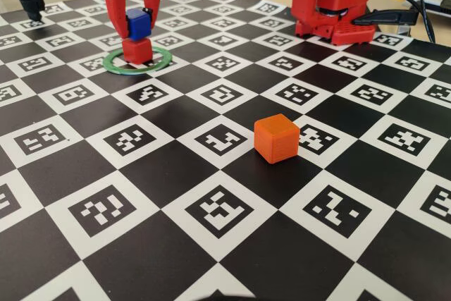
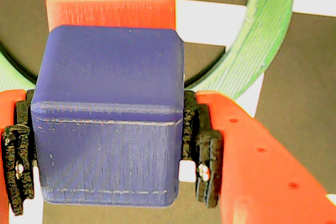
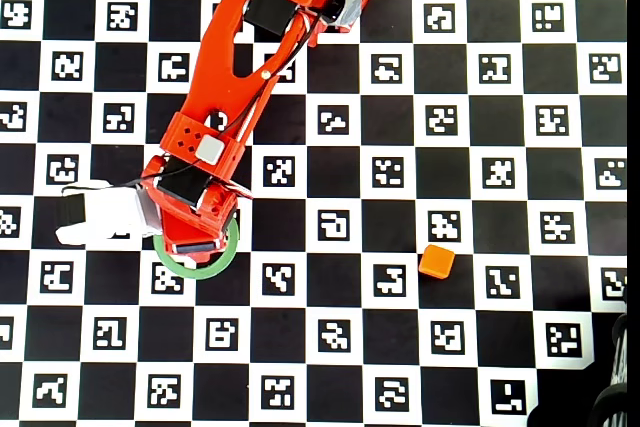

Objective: Grab the red cube then put it in the green circle then put the blue cube on top and finally the orange cube on top

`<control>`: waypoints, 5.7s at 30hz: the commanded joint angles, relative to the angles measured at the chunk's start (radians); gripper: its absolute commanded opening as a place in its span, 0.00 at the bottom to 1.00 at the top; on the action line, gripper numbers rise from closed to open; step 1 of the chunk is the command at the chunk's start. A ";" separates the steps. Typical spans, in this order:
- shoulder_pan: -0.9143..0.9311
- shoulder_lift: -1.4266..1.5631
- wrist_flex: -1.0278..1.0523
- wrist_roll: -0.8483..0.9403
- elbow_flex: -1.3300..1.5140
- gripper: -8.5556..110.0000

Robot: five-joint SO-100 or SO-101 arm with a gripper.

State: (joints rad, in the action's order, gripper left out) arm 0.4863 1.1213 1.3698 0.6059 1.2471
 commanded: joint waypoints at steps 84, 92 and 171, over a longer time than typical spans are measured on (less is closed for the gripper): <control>-0.265 0.255 0.471 -0.261 -0.407 0.43; -0.422 0.279 0.471 -0.396 -0.397 0.43; -0.899 -0.156 -0.069 -1.072 -0.158 0.46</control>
State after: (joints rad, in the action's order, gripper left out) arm -0.3988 0.9388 1.3192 -0.4495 1.1275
